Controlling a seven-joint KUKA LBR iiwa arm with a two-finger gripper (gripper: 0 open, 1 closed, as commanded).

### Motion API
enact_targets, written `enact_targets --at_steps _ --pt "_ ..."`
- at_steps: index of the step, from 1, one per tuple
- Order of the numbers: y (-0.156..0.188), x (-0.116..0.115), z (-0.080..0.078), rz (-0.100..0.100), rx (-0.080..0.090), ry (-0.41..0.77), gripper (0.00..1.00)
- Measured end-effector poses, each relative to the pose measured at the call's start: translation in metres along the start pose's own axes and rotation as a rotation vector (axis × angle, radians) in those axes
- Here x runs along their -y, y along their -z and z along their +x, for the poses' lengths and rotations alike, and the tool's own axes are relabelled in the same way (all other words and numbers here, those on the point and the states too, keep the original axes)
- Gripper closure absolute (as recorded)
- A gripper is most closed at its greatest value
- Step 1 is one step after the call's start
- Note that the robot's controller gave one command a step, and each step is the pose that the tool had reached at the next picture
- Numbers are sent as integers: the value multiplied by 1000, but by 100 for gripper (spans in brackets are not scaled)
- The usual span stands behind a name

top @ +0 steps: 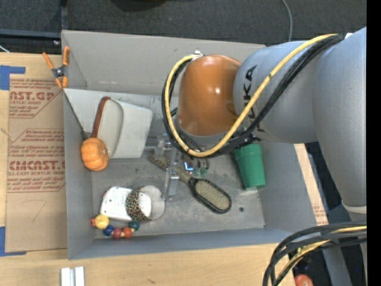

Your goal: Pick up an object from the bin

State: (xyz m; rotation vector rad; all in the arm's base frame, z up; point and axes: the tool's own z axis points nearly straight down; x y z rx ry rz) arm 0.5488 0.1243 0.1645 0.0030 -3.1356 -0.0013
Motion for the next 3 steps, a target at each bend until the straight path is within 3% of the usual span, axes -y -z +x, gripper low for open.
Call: enact_targets --at_steps 1,2,3 --pt "5 1 -1 -1 8 -2 0" --pt "-45 -46 24 -2 0 -17 0" --pt "-72 -44 41 -1 15 -4 0"
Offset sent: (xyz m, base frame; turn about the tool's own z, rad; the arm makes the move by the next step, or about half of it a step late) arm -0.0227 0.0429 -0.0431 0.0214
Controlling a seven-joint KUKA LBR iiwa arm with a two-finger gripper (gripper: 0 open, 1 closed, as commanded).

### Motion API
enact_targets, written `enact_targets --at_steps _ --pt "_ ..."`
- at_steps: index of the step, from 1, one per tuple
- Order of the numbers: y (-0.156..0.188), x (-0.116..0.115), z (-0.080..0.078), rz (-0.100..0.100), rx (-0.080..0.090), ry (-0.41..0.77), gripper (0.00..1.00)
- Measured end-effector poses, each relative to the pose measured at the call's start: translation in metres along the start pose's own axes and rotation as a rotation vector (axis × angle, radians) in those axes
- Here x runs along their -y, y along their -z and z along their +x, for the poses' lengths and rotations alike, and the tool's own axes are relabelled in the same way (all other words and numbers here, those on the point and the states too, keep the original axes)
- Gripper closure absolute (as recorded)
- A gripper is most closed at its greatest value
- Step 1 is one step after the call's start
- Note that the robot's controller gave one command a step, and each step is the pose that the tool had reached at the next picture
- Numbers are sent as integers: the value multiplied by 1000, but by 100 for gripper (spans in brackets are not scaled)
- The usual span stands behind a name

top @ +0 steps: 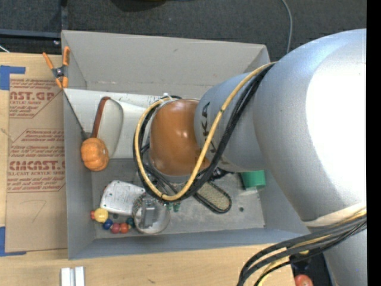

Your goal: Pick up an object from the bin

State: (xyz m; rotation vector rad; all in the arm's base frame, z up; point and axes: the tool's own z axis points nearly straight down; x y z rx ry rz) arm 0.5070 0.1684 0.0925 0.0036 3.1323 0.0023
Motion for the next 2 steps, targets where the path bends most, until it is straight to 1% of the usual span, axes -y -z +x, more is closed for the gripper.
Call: enact_targets --at_steps 1,2 --pt "-15 -52 -19 -5 3 -62 0" --pt "-15 -8 -7 -11 20 -33 100"
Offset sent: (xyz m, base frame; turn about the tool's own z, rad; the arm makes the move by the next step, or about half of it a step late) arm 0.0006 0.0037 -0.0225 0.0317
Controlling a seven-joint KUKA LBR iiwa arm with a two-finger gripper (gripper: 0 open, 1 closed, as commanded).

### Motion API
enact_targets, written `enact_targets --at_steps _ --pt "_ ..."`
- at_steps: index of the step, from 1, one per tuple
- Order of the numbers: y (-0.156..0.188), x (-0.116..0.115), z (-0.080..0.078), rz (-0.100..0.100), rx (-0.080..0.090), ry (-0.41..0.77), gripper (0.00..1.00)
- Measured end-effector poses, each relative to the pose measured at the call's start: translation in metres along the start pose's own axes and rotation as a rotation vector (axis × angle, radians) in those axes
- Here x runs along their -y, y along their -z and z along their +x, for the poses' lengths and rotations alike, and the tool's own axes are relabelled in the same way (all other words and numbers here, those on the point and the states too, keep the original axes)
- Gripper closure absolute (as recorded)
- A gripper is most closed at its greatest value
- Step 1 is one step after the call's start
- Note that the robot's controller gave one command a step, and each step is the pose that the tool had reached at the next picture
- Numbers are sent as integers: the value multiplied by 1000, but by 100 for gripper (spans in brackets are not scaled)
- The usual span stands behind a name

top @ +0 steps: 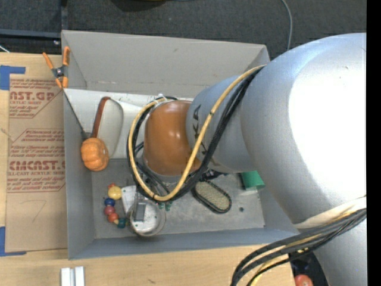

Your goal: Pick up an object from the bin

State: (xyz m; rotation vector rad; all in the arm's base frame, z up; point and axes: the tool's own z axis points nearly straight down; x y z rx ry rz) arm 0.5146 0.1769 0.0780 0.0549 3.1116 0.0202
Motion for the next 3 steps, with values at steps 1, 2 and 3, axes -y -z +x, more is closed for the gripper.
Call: enact_targets --at_steps 1,2,3 --pt "-5 3 4 7 -12 2 0" --pt "-6 3 5 8 -14 1 0" --pt "-6 2 4 6 -13 19 0"
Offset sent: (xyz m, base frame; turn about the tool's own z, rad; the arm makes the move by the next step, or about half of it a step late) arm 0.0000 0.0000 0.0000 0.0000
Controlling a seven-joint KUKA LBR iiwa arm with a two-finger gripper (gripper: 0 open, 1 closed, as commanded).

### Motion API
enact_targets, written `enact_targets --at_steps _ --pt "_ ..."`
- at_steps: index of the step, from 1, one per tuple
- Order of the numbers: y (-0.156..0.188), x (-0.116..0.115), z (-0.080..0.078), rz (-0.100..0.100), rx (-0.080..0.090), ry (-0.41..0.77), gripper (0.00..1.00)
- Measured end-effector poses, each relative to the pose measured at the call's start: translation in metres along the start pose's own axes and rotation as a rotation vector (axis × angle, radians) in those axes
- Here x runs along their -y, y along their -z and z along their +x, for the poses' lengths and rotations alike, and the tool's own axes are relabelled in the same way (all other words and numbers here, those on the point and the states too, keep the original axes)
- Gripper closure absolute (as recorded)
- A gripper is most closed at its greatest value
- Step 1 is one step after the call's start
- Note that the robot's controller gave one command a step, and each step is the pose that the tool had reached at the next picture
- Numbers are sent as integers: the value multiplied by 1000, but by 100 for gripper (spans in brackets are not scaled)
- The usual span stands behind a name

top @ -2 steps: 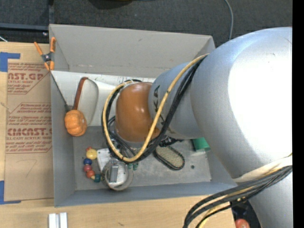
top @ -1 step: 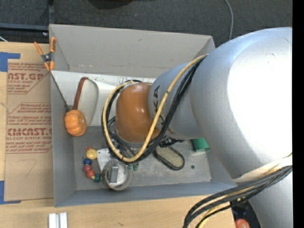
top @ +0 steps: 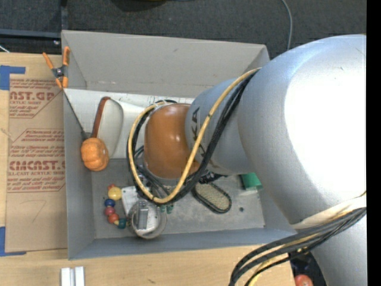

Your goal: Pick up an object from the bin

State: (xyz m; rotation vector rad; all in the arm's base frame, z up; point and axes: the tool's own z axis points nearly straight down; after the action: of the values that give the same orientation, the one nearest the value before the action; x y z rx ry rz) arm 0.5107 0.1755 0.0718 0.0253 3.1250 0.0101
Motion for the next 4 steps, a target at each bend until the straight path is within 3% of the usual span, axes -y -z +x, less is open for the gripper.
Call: enact_targets --at_steps 1,2,3,4 --pt "0 -32 13 -1 5 -213 0" --pt "0 -9 -12 -2 5 -9 0" --pt "1 22 -2 -6 9 40 0" --pt "1 16 -3 -5 7 38 0"
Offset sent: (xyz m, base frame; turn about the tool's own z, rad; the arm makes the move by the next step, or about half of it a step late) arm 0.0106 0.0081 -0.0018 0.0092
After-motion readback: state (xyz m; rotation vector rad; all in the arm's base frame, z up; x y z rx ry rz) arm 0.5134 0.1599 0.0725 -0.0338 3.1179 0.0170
